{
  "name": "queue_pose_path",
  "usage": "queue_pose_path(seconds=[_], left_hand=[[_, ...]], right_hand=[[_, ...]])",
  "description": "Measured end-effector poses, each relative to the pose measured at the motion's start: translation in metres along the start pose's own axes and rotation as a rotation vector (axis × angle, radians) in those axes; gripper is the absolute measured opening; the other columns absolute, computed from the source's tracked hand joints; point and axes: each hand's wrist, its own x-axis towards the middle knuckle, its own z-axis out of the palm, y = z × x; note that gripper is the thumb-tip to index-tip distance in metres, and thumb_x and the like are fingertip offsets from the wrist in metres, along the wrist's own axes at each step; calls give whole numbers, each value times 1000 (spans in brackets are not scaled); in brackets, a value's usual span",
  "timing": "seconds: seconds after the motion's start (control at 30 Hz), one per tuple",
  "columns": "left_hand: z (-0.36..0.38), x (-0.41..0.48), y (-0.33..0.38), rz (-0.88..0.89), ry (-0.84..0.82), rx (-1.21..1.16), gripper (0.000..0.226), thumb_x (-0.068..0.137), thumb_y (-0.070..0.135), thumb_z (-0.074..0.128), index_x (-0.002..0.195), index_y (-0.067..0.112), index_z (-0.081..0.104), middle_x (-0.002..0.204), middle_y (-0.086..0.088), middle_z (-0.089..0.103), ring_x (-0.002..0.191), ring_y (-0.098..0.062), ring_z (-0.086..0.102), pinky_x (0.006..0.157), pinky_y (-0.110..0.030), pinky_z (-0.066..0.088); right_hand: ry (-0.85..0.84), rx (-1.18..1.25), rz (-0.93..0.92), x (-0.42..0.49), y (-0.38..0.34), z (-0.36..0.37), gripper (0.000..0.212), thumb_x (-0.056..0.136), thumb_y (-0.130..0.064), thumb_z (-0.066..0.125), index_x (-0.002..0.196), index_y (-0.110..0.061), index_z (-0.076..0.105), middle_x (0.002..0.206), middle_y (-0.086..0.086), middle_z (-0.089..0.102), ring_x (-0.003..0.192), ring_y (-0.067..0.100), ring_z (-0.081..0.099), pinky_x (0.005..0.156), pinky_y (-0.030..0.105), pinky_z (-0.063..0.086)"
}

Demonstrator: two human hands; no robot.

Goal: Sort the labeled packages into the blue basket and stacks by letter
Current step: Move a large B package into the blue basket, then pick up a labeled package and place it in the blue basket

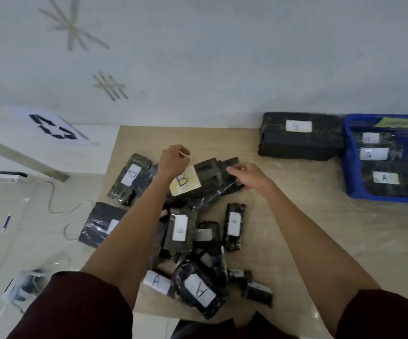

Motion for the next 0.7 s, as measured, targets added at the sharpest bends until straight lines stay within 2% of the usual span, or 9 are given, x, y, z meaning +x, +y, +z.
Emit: queue_pose_path(seconds=[0.07,0.17,0.2,0.27,0.33,0.43,0.47,0.57,0.7], left_hand=[[-20,-6,-28,-42,69,81,18,93,14,59,106,15,71,106,-7,69,99,-26,65,87,-37,54],[-40,-11,-70,-142,103,196,29,91,29,55,113,14,67,124,-15,62,115,-38,57,97,-47,49],[-44,-13,-81,-196,75,219,37,92,36,53,118,13,65,130,-18,59,117,-41,55,98,-48,48],[-49,-18,-98,-290,-1,198,55,97,47,50,133,6,57,132,-23,58,113,-40,58,95,-47,49],[-48,-21,-106,-345,-66,168,59,103,43,48,140,-3,48,131,-24,58,112,-39,60,94,-44,49],[-40,-23,-113,-351,-105,98,60,106,42,43,139,-9,47,133,-26,58,118,-41,58,96,-43,49],[-38,-23,-114,-353,-98,74,59,107,41,42,139,-9,47,134,-26,58,119,-41,57,96,-42,48],[-36,-23,-117,-366,-65,-3,59,107,39,41,141,-8,45,140,-27,52,125,-41,53,98,-42,45],[-39,-23,-119,-379,-34,-100,55,107,39,40,134,-8,54,135,-26,57,123,-38,55,94,-38,43]], right_hand=[[53,-141,-60,2,-6,19,44,96,-50,61,117,-12,64,115,5,62,102,26,64,72,35,55],[175,-202,-106,6,-10,39,49,91,-63,57,95,-15,69,122,14,62,106,31,62,92,44,52],[188,-189,-110,6,-11,44,50,90,-64,56,87,-15,67,116,14,64,104,32,62,90,43,52],[177,-152,-123,-1,-17,54,52,94,-57,58,82,-7,61,91,13,64,86,30,62,75,37,47],[177,-142,-112,-4,-23,62,47,96,-47,60,94,0,61,84,10,59,77,27,57,69,39,45],[154,-96,-48,-7,-31,72,38,95,-41,62,109,-7,54,101,6,58,90,25,58,82,44,52],[146,-41,-38,-9,-35,75,36,94,-38,63,113,-9,52,103,5,57,91,23,58,82,42,52],[138,172,-105,-19,-48,79,35,90,-26,66,118,-11,51,110,4,59,88,15,58,66,33,51],[39,275,-233,-30,-60,72,38,91,-9,62,124,-13,45,102,11,61,79,18,61,60,32,53]])
